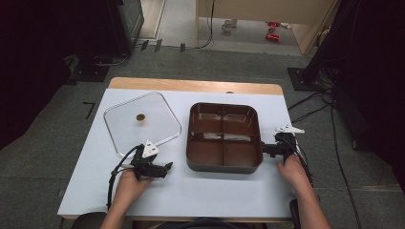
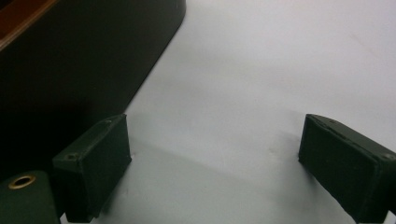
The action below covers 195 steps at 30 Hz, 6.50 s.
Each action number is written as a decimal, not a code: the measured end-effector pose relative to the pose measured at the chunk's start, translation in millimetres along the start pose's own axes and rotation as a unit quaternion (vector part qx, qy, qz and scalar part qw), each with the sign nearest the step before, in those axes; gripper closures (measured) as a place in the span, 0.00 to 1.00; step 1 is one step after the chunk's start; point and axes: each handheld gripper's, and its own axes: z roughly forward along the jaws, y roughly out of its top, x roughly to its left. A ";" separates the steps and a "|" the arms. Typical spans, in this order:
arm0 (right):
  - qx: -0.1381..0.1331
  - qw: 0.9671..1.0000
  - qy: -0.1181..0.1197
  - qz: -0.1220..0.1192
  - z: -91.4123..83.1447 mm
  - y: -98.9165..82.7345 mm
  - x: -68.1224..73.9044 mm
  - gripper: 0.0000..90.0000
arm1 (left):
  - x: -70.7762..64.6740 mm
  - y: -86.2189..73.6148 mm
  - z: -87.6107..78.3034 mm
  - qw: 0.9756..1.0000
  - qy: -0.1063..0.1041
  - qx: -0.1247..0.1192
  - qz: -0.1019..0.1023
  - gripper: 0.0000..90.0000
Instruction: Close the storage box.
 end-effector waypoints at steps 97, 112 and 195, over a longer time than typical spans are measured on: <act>0.000 1.000 0.000 0.000 -0.1 0.0 0.1 0.10 | 23.7 36.9 -28.1 0.998 -0.020 0.038 -0.039 0.42; 0.000 1.000 0.000 0.000 -0.1 0.0 0.2 0.10 | 36.1 55.9 -28.9 0.998 -0.018 0.035 -0.040 0.40; -0.001 1.000 -0.002 -0.002 0.0 -0.1 0.3 0.10 | 153.3 53.7 22.2 0.992 0.065 0.019 -0.111 0.65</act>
